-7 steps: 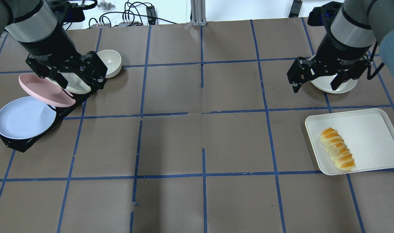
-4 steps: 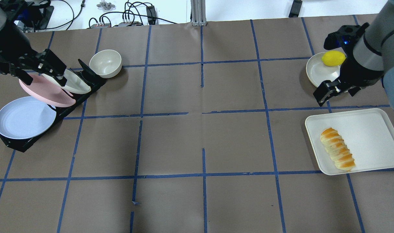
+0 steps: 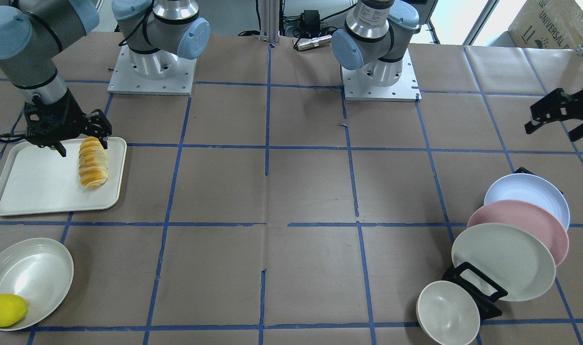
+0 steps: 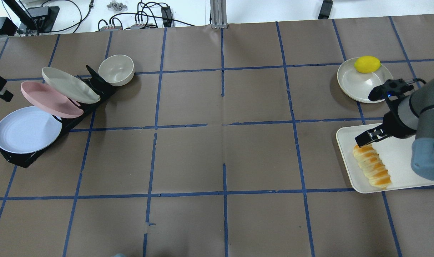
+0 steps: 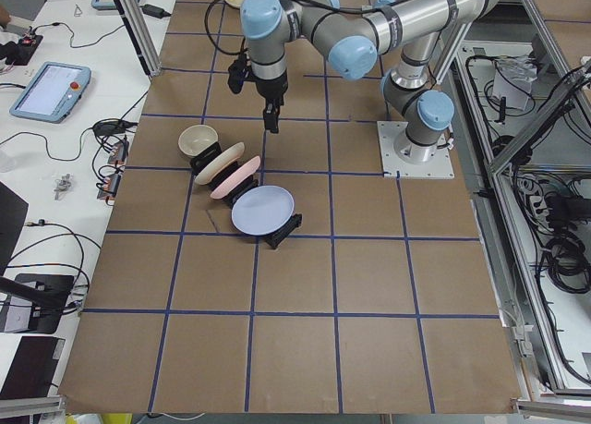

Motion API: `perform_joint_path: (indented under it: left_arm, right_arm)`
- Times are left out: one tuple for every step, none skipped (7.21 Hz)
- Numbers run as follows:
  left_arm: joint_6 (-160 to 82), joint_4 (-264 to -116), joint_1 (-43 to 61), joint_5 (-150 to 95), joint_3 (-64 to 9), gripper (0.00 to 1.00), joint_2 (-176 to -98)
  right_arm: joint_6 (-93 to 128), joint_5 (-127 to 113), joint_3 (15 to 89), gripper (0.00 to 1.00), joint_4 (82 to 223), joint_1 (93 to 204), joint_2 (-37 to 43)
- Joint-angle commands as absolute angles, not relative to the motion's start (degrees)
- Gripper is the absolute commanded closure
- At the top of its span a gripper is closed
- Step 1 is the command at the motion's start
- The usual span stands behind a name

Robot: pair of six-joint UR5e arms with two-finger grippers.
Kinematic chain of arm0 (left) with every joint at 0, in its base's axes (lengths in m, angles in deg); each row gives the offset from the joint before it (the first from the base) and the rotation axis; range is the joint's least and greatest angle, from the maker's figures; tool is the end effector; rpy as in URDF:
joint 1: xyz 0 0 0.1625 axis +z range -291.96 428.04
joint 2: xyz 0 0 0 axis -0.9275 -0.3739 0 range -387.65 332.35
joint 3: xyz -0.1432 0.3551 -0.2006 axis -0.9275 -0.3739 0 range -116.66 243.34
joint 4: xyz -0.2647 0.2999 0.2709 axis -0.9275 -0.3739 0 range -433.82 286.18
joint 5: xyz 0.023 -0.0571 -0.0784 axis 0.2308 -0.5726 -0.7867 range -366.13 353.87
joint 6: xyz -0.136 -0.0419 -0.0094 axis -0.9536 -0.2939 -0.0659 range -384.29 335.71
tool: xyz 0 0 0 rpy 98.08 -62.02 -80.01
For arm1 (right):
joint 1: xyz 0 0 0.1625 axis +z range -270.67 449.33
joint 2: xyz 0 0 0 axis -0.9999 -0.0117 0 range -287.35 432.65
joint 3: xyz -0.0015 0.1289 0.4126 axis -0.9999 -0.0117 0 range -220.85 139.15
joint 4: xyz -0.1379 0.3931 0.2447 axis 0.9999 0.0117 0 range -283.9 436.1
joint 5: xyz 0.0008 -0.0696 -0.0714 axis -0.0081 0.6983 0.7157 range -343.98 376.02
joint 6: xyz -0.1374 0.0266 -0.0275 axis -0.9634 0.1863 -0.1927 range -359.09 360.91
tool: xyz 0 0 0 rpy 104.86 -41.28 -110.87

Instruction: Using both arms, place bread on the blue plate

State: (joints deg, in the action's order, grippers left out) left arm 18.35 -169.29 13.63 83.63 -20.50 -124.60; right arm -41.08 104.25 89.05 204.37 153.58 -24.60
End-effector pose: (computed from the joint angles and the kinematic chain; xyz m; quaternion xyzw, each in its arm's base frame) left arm 0.2402 -0.5660 0.4325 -0.0613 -0.9966 -0.0410 0.0361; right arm -0.0713 -0.4648 0.2087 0.1419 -0.9885 0.0494 0.0145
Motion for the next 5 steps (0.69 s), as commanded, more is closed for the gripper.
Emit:
perform_joint_path:
  left_arm:
    - [26.91,-169.44,19.07,83.43,-13.60,0.00,-135.26]
    - [29.03,-169.44,21.17,82.21,-11.04,0.00,-140.71]
    - [32.45,-169.09,22.76,81.50,-9.19,0.00,-146.16]
    - [34.05,-169.18,23.91,81.41,-7.08,0.00,-149.43]
    - [34.50,-169.09,24.27,81.50,-5.84,0.00,-151.55]
  right_arm:
    - [-41.80,103.82,91.87,0.08,209.86,152.00,-21.41]
    - [-42.76,103.56,91.95,0.08,213.52,151.82,-18.00]
    - [-45.03,103.47,91.95,0.11,216.43,150.95,-15.09]
    - [-46.53,102.16,91.95,0.11,217.33,149.20,-13.32]
    - [-48.37,101.11,92.04,0.11,217.77,147.88,-12.96]
